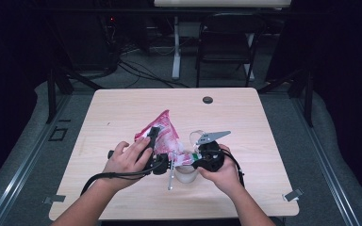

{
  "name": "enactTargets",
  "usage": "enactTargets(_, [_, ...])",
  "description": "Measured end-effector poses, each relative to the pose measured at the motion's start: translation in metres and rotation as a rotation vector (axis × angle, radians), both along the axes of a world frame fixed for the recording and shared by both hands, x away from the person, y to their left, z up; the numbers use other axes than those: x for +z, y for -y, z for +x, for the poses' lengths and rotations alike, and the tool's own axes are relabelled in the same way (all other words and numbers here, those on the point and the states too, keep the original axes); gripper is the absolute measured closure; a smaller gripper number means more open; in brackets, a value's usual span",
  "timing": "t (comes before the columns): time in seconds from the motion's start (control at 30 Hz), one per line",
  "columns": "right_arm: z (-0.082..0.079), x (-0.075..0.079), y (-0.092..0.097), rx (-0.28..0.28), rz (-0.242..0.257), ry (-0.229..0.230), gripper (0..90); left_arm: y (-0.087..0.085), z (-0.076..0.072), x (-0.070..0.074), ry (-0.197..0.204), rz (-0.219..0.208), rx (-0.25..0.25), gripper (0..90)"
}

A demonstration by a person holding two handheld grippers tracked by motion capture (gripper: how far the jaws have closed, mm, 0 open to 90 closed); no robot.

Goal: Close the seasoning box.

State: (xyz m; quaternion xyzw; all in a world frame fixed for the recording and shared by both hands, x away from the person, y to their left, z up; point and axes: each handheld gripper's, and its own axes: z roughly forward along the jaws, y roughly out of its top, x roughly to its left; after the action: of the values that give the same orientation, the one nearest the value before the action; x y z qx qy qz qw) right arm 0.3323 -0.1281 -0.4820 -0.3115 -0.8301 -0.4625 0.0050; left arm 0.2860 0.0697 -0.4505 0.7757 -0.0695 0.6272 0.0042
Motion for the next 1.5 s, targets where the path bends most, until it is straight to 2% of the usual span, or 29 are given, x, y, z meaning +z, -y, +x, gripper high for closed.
enactTargets(0.27, [0.0002, -0.0003, -0.0001, 0.000, 0.002, -0.001, 90.0, 0.0003, -0.0004, 0.0006, 0.000, 0.003, -0.001, 66.3])
enactTargets(0.37, [-0.0001, -0.0004, -0.0004, -0.003, 0.002, 0.000, 90.0, 0.0002, -0.0007, -0.0004, -0.008, -0.009, 0.003, 66.3])
enactTargets(0.4, [0.0000, -0.0005, -0.0004, -0.003, 0.002, 0.000, 90.0, 0.0006, -0.0008, 0.0005, 0.003, 0.000, -0.003, 66.3])
enactTargets(0.73, [0.0004, -0.0009, -0.0002, 0.001, 0.001, -0.001, 90.0, 0.0017, -0.0016, 0.0007, 0.002, 0.000, -0.003, 66.4])
enactTargets(0.77, [0.0006, -0.0008, -0.0001, 0.004, -0.003, -0.002, 90.0, 0.0009, -0.0004, -0.0008, 0.020, -0.014, -0.023, 66.4])
enactTargets(0.8, [0.0005, -0.0010, -0.0003, 0.002, 0.000, -0.002, 90.0, 0.0015, -0.0017, 0.0001, -0.003, -0.009, -0.003, 66.3])
enactTargets(0.87, [0.0006, -0.0008, -0.0001, 0.005, -0.007, -0.002, 90.0, 0.0020, -0.0019, 0.0012, 0.005, 0.003, -0.008, 66.4])
enactTargets(1.1, [0.0006, -0.0010, 0.0000, 0.001, -0.003, -0.001, 90.0, 0.0032, -0.0020, 0.0019, 0.008, 0.007, -0.009, 66.4])
enactTargets(1.5, [0.0006, -0.0016, -0.0006, 0.001, -0.009, -0.003, 90.0, 0.0035, -0.0026, 0.0008, -0.006, -0.007, -0.004, 66.4])
